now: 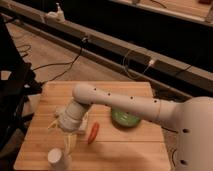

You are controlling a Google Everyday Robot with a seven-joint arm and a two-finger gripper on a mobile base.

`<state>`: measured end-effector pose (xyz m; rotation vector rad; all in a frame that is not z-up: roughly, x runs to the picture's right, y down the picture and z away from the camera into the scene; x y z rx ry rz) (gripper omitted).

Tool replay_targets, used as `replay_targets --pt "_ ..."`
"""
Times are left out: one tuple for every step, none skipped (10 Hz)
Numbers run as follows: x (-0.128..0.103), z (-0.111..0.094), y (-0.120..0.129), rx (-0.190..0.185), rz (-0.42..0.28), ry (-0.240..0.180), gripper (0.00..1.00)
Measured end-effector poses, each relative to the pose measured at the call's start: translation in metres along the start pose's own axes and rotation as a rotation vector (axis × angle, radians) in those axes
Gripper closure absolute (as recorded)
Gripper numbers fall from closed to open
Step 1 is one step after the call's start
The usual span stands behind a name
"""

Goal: Place the ceramic cup over the eraser

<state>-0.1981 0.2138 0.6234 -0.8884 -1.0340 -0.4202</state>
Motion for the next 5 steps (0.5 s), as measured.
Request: replay_targets --pt "0.001 -0.014 -0.002 0.029 0.006 0.033 0.2" --pt "0.003 -0.029 -0.003 0.061 0.014 0.065 0.2" --pt "0.002 -0.042 -0.004 0.085 0.02 0.096 0.2" --pt "0.001 -0.049 -0.005 0.096 0.023 0.111 0.2" --pt "0.002 -0.048 -0.005 0.096 0.023 0.111 0.2"
